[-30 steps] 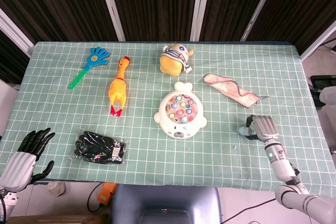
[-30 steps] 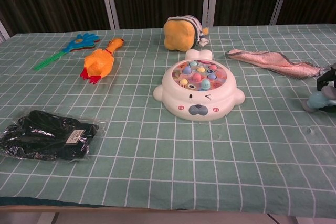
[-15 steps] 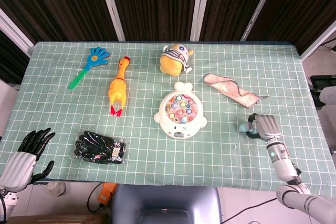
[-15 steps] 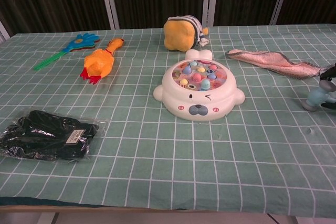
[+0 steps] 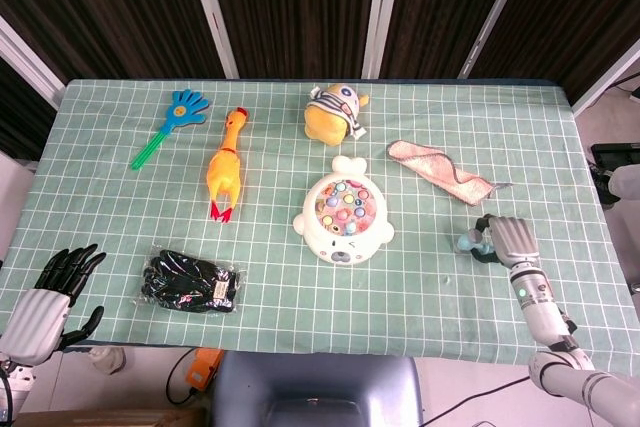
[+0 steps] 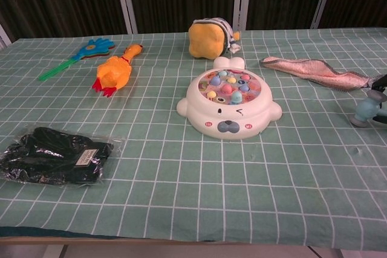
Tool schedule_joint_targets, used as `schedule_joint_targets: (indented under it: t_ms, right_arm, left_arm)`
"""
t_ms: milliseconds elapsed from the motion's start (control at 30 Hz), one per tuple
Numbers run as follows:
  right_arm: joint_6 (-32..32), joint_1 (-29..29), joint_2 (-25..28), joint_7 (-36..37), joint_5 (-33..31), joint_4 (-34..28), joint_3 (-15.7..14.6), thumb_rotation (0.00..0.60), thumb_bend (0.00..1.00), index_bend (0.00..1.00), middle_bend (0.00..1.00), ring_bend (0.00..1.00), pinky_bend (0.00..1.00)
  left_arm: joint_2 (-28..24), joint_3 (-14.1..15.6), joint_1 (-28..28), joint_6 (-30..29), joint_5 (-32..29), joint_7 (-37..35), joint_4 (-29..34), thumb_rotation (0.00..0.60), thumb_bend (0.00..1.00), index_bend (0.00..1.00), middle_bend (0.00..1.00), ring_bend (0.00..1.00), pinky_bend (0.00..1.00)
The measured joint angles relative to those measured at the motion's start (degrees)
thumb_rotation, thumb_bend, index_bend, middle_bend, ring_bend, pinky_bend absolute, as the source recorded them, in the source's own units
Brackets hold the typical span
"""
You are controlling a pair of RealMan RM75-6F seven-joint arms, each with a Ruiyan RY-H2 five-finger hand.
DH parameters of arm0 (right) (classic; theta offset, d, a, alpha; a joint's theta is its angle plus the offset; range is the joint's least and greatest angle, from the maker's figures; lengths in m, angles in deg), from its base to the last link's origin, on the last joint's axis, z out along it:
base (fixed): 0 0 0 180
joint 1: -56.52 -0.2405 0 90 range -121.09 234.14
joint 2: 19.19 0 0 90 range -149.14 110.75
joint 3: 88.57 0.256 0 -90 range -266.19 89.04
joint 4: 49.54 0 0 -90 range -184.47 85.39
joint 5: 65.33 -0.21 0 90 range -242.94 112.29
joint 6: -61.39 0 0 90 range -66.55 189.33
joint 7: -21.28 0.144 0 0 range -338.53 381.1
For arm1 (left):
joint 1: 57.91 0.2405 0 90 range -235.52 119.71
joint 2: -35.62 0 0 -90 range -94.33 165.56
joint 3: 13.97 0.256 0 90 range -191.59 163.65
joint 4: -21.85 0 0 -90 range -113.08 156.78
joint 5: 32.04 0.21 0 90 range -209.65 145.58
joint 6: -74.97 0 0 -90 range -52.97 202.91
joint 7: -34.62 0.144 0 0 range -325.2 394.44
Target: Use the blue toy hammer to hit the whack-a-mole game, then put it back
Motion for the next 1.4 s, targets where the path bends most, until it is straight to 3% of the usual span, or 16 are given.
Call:
schedule_joint_targets:
  t_ms: [867,1400]
  right_arm:
    - [-0.07,0.31,0.35,-2.03,-0.21,-0.68,-0.29,0.600,0.38,0.67,0.52,0.62,0.91]
    - [1.49,1.16,1.51,-5.32,-1.51,-3.35,-0.05,0.600,0.17,0.64,0.50,0.60,0.92]
  left_arm:
    - [-0.14,0.07,0.03,-0.13,0.13,-0.19,0.18,0.600,0.40,0.00,0.04,0.00,0.00]
    - [-0.25,0.34,0.16,-0.53,0.80,-0.13,0.30,0.600,0.40,0.00,0.04,0.00,0.00]
